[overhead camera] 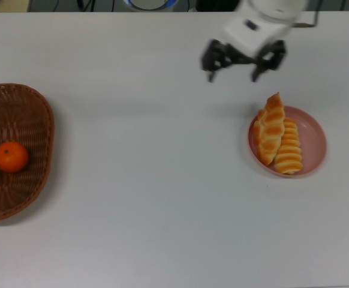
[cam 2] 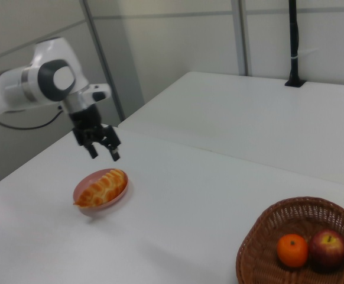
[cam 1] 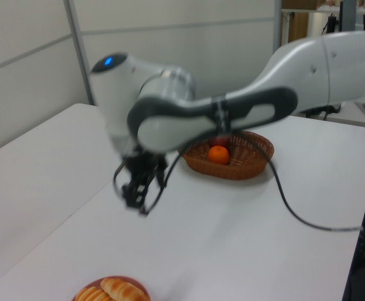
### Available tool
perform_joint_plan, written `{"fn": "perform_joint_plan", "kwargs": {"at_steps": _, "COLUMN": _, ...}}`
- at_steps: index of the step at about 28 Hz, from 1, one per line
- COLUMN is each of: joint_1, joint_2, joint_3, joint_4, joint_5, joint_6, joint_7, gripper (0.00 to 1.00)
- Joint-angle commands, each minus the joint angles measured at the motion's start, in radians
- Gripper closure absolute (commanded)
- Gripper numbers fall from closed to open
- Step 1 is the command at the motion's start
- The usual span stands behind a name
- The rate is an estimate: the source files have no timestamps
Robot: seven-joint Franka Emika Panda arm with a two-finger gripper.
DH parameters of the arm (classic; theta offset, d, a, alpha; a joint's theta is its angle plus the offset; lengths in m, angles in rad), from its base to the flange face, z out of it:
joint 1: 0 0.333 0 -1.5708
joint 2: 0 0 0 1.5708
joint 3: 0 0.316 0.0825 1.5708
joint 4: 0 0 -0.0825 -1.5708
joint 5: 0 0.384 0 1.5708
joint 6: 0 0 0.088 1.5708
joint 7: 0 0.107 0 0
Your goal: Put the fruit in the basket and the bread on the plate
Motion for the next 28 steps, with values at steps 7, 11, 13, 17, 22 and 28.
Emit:
{"fn": "perform_joint_plan", "kwargs": {"at_steps": 7, "joint_1": -0.247, "joint_2": -0.091, "joint_3": 0.0, "joint_4": -0.04, "joint_5": 0.042, "joint_6": -0.124, "joint_7": -0.127, "gripper": 0.0}}
{"fn": "perform_joint_plan", "kwargs": {"at_steps": 11, "joint_1": -0.329, "joint_2": -0.08, "joint_3": -0.019, "joint_4": -0.042, "joint_5": 0.079, "joint_6": -0.12, "joint_7": -0.172, "gripper": 0.0}}
{"fn": "perform_joint_plan", "kwargs": {"at_steps": 13, "joint_1": -0.333, "joint_2": -0.077, "joint_3": -0.051, "joint_4": -0.043, "joint_5": 0.093, "joint_6": -0.118, "joint_7": -0.198, "gripper": 0.0}}
{"fn": "perform_joint_plan", "kwargs": {"at_steps": 17, "joint_1": -0.323, "joint_2": -0.072, "joint_3": -0.134, "joint_4": -0.045, "joint_5": 0.134, "joint_6": -0.121, "joint_7": -0.267, "gripper": 0.0}}
{"fn": "perform_joint_plan", "kwargs": {"at_steps": 22, "joint_1": -0.324, "joint_2": -0.074, "joint_3": -0.141, "joint_4": -0.043, "joint_5": 0.141, "joint_6": -0.123, "joint_7": -0.287, "gripper": 0.0}}
{"fn": "perform_joint_plan", "kwargs": {"at_steps": 28, "joint_1": -0.343, "joint_2": -0.072, "joint_3": -0.14, "joint_4": -0.04, "joint_5": 0.144, "joint_6": -0.114, "joint_7": -0.308, "gripper": 0.0}}
